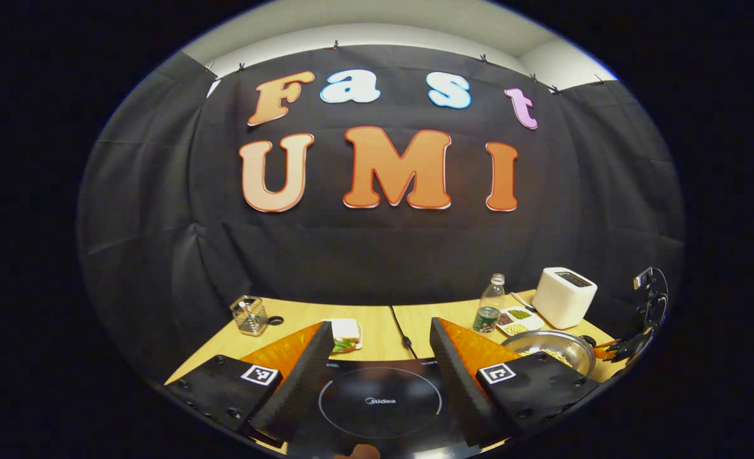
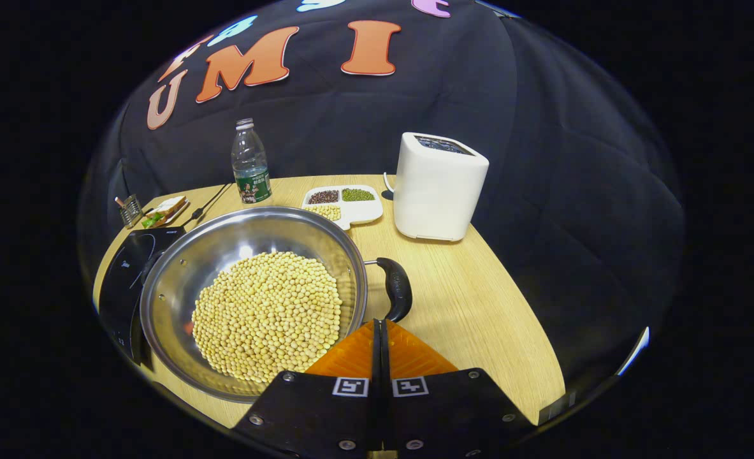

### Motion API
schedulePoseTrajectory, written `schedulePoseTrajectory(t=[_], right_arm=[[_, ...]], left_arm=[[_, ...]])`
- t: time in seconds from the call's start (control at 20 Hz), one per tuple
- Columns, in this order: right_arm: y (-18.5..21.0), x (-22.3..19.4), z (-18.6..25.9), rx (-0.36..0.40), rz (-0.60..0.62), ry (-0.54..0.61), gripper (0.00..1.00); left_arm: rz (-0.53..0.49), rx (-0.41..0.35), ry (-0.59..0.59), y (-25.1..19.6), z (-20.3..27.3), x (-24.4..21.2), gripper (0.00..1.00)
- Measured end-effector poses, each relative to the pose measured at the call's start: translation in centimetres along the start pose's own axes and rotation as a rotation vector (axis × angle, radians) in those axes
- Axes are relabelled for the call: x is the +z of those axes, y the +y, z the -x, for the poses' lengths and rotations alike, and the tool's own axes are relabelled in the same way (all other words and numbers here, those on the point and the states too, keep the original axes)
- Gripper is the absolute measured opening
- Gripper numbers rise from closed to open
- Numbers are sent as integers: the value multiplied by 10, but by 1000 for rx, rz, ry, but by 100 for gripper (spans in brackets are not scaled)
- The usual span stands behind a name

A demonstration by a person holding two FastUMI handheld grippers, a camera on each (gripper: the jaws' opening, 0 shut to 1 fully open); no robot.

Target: First push the handle of the pot to place it horizontally, then grasp the pot with both hands and set it on the induction cooktop.

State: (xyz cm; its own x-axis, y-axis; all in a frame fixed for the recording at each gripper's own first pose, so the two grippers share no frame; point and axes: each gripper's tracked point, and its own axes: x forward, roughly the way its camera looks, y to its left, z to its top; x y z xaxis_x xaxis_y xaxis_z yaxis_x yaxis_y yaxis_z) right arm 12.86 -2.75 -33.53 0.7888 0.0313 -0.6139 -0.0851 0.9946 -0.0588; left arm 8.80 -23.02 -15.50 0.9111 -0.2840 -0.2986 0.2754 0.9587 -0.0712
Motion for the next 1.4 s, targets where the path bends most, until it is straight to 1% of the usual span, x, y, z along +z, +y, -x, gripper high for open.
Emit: schedulePoseTrajectory(t=[0.1,0.15,0.3,0.55,0.65,0.8,0.95,1.05,1.1,1.15,1.2,1.25,1.3,1.35,1.4], right_arm=[[-5,3,-8,-22,10,-2,0],[-8,5,-10,-26,12,-6,0],[-8,7,-13,-22,-1,-10,0],[-12,13,-7,-18,-7,-25,0],[-14,21,-2,-16,-18,-50,0],[-15,31,1,-11,-32,-82,0],[-11,38,0,0,-38,-106,1],[-7,42,-3,17,-47,-117,10],[-6,43,-4,26,-52,-122,18],[-6,45,-5,32,-57,-129,20],[-4,48,-7,39,-61,-135,29],[-3,48,-9,45,-63,-139,30],[-1,49,-12,49,-64,-140,45],[0,48,-16,52,-62,-138,46],[2,48,-19,54,-59,-135,58]], left_arm=[[-3,-25,35,-20,-8,-18,99],[0,-39,51,-29,-13,-26,96],[22,-86,96,-63,-22,-53,99],[36,-130,147,-108,-35,-90,99],[47,-134,176,-121,-38,-107,99],[29,-121,192,-134,-45,-124,99],[59,-144,243,-152,-50,-146,99],[59,-144,269,-158,-54,-156,99],[58,-143,278,-159,-55,-161,99],[58,-142,288,-160,-56,-165,99],[59,-141,297,-161,-60,-166,100],[56,-141,304,-162,-62,-169,100],[55,-141,312,-163,-64,-173,100],[54,-141,321,-165,-65,-177,99],[55,-144,331,-167,-66,-181,99]])
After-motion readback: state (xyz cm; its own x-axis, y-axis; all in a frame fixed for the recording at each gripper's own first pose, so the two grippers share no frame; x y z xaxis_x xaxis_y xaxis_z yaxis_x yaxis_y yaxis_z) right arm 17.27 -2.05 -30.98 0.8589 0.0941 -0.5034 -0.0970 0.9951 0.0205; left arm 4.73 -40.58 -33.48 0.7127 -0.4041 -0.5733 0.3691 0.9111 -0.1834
